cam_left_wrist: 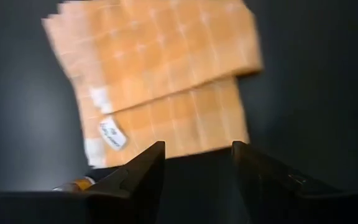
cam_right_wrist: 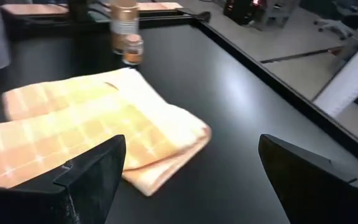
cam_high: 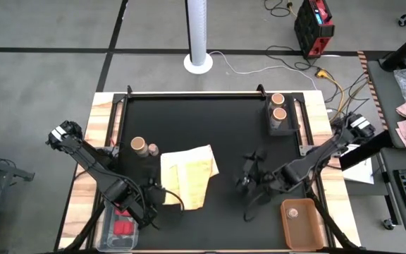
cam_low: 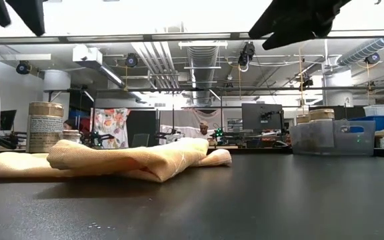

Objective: Sort spices by type
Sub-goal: Put the brown spice bottle into the orange bin

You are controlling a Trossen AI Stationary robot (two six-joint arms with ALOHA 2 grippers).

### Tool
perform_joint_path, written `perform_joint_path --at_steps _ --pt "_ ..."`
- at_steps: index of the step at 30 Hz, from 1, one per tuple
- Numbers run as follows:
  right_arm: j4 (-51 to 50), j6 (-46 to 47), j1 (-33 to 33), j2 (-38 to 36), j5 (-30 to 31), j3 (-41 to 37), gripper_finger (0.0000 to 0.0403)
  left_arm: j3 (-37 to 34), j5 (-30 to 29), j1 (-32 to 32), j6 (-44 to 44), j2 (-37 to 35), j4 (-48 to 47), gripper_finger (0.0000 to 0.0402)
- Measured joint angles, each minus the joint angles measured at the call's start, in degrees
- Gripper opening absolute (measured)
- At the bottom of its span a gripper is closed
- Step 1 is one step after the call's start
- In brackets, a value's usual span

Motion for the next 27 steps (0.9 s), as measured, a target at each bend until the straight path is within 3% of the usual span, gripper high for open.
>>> perform_joint_path --at_steps 8,12,20,27 --pt "3.03 -0.36 2.28 5.64 0.02 1.18 0.0359 1.89 2.36 2.70 7.87 -0.07 -1.24 0.0171" --pt "4.53 -0.27 2.19 7.13 0.03 1.23 0.0359 1.57 6.71 7.13 11.12 -0.94 -3.25 0.0170" --pt "4.82 1.63 2.18 7.55 1.82 1.24 0.0359 -1.80 14.78 21.02 23.34 -2.89 -5.63 0.0164" --pt "4.95 2.43 2.18 7.55 2.14 1.24 0.0359 -9.23 15.54 35.55 31.77 -5.97 -3.03 0.0164"
